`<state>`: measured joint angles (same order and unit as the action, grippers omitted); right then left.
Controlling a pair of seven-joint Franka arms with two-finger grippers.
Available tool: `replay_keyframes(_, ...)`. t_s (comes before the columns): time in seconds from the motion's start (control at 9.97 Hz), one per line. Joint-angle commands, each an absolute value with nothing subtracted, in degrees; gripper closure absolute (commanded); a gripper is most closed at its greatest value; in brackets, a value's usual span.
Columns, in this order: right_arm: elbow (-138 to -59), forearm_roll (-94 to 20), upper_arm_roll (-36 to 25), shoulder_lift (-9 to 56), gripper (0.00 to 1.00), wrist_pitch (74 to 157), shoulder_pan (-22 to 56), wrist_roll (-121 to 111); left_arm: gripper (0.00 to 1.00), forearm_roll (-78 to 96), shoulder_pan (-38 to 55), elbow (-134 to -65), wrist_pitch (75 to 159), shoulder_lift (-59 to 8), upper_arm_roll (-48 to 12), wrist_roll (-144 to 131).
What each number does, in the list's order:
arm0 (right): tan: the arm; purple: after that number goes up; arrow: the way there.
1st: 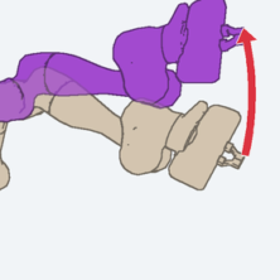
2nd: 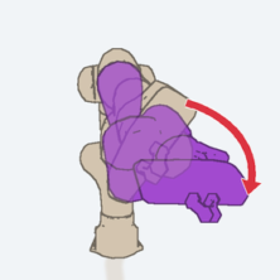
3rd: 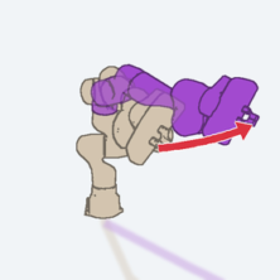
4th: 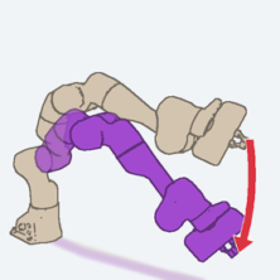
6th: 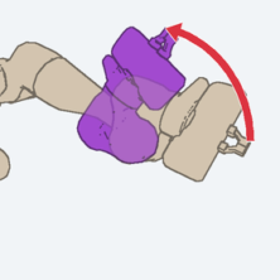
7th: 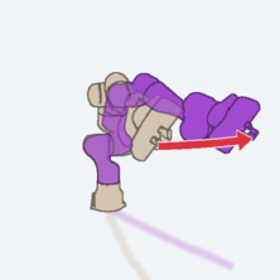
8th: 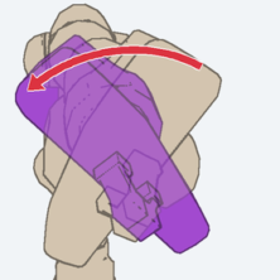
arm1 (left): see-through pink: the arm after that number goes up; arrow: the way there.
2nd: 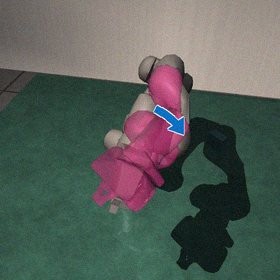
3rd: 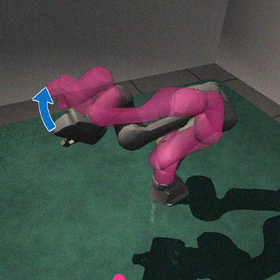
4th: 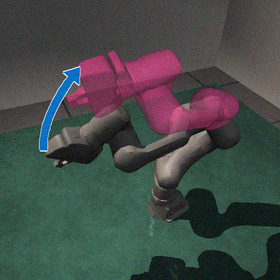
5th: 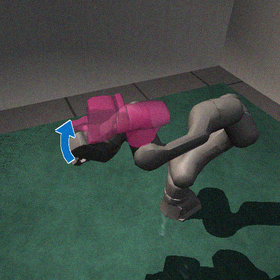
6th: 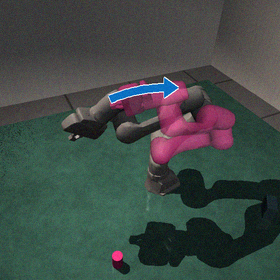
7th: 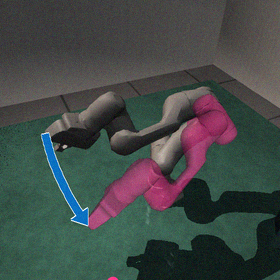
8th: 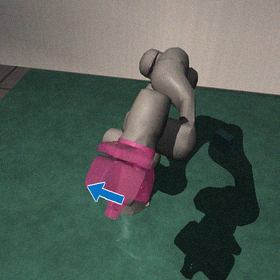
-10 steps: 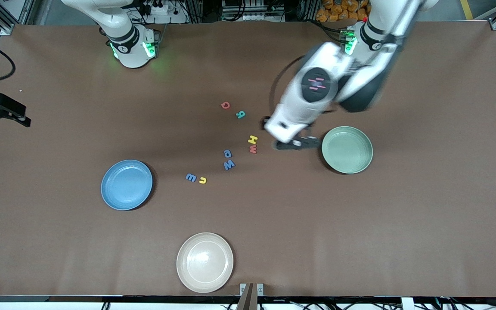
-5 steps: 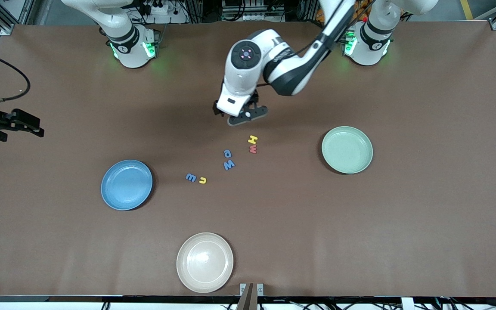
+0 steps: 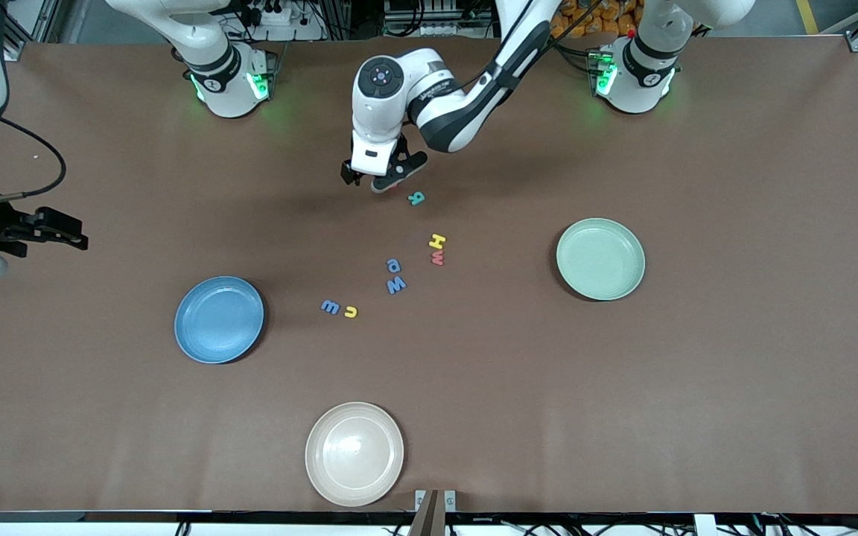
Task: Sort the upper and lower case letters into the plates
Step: 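Lower the left gripper and grasp the pink Q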
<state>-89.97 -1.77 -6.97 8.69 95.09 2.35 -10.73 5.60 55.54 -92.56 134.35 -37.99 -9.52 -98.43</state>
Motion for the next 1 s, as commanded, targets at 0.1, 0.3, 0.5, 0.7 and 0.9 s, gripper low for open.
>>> replay_keyframes(0.1, -90.2, -2.1, -6.5, 9.3, 0.0, 95.9, 1.8, -10.8, 0.0, 2.3, 57.2, -92.2, 135.1, -43.3, -9.0, -104.9)
replay_keyframes(0.3, -90.4, -2.2, -6.5, 9.3, 0.0, 95.9, 1.8, -10.8, 0.0, 1.2, 58.8, -92.5, 136.9, -45.2, -8.9, -108.1)
replay_keyframes(0.5, -90.4, -2.2, -6.6, 9.3, 0.0, 95.9, 1.8, -10.8, 0.0, 1.2, 59.1, -92.4, 137.2, -45.4, -8.9, -108.6)
replay_keyframes(0.7, -90.4, -2.2, -6.5, 9.3, 0.0, 95.9, 1.8, -10.8, 0.0, 1.1, 59.2, -92.4, 137.2, -45.4, -8.8, -108.6)
replay_keyframes(0.9, -90.4, -2.2, -6.5, 9.3, 0.0, 95.9, 1.8, -10.8, 0.0, -1.3, 59.2, -92.4, 137.2, -46.1, -8.8, -108.6)
